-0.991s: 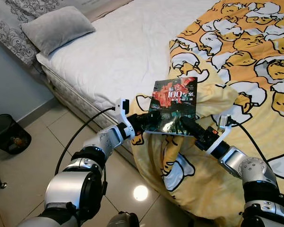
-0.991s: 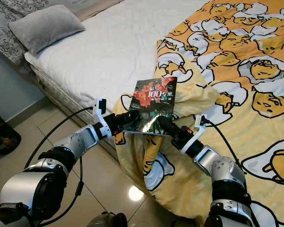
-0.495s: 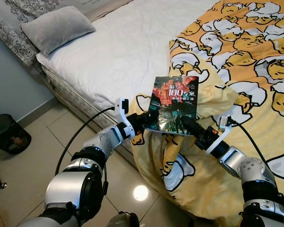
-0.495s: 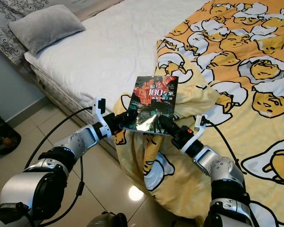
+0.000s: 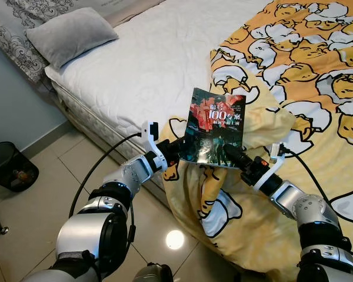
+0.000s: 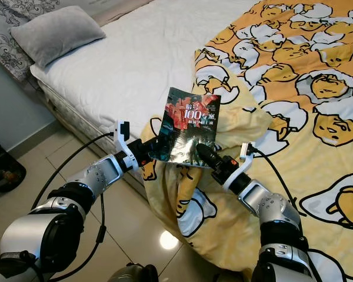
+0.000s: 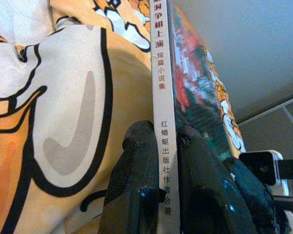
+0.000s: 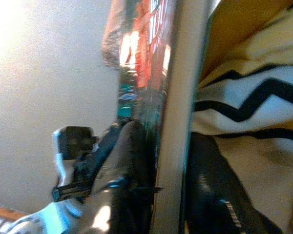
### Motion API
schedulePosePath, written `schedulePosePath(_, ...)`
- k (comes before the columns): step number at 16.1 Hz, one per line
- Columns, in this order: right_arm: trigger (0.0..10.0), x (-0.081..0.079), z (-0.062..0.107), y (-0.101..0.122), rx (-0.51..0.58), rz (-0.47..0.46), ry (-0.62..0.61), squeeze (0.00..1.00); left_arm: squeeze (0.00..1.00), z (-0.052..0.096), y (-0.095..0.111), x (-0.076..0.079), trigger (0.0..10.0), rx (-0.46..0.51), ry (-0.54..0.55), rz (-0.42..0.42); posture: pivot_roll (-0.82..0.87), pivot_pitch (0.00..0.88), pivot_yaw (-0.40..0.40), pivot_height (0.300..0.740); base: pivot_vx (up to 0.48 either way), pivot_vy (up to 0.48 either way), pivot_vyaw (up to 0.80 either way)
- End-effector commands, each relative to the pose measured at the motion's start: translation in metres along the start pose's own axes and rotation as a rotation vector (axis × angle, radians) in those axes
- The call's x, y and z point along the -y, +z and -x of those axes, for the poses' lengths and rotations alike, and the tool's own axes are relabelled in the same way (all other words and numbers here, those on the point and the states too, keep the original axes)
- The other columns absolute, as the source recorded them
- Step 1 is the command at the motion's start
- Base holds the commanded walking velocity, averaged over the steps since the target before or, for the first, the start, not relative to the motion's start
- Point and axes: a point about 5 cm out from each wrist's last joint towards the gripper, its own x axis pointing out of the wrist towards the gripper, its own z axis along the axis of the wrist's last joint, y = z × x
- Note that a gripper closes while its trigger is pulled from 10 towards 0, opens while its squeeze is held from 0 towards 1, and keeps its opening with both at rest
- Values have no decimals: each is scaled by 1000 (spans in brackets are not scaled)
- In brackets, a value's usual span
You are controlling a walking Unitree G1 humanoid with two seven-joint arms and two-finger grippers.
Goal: Clean up the room
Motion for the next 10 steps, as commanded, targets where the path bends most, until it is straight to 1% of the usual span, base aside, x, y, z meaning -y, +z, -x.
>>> schedulePosePath(1, 10000, 0, -7, 8, 41, 45, -39, 1000, 0, -3, 16, 5, 0, 35, -17, -53, -77, 58, 196, 740, 0, 0, 0)
schedulePosePath(2, 10000, 6, -4, 11, 75, 67, -98, 1000, 0, -4, 25, 8, 0, 66, -31, -74, -76, 51, 194, 740, 0, 0, 0)
schedulePosePath(3, 10000, 9, -4, 14, 94, 84, -132, 1000, 0, -4, 31, 10, 0, 86, -39, -87, -77, 43, 193, 740, 0, 0, 0)
schedulePosePath(4, 10000, 12, -2, 17, 122, 102, -176, 1000, 0, -4, 41, 13, 0, 119, -48, -112, -79, 33, 192, 740, 0, 0, 0)
schedulePosePath(5, 10000, 15, -1, 22, 157, 125, -222, 1000, 0, -1, 54, 15, 0, 157, -54, -155, -85, 15, 192, 740, 0, 0, 0)
schedulePosePath(6, 10000, 16, 0, 24, 167, 132, -234, 1000, 0, -1, 57, 16, 0, 165, -57, -170, -85, 15, 192, 740, 0, 0, 0)
schedulePosePath(7, 10000, 19, 3, 29, 202, 152, -272, 1000, 0, 4, 66, 18, 0, 180, -65, -237, -90, 0, 191, 740, 0, 0, 0)
schedulePosePath(8, 10000, 21, 9, 34, 241, 183, -316, 243, 0, 9, 73, 20, 0, 167, -43, -358, -93, 0, 189, 740, 0, 0, 0)
schedulePosePath(9, 10000, 21, 11, 36, 252, 203, -337, 0, 0, 11, 73, 19, 0, 147, -16, -430, -93, 0, 189, 740, 0, 0, 0)
schedulePosePath(10, 10000, 20, 17, 40, 274, 273, -387, 0, 0, 21, 72, 16, 0, 87, 76, -606, -98, 0, 183, 740, 0, 0, 0)
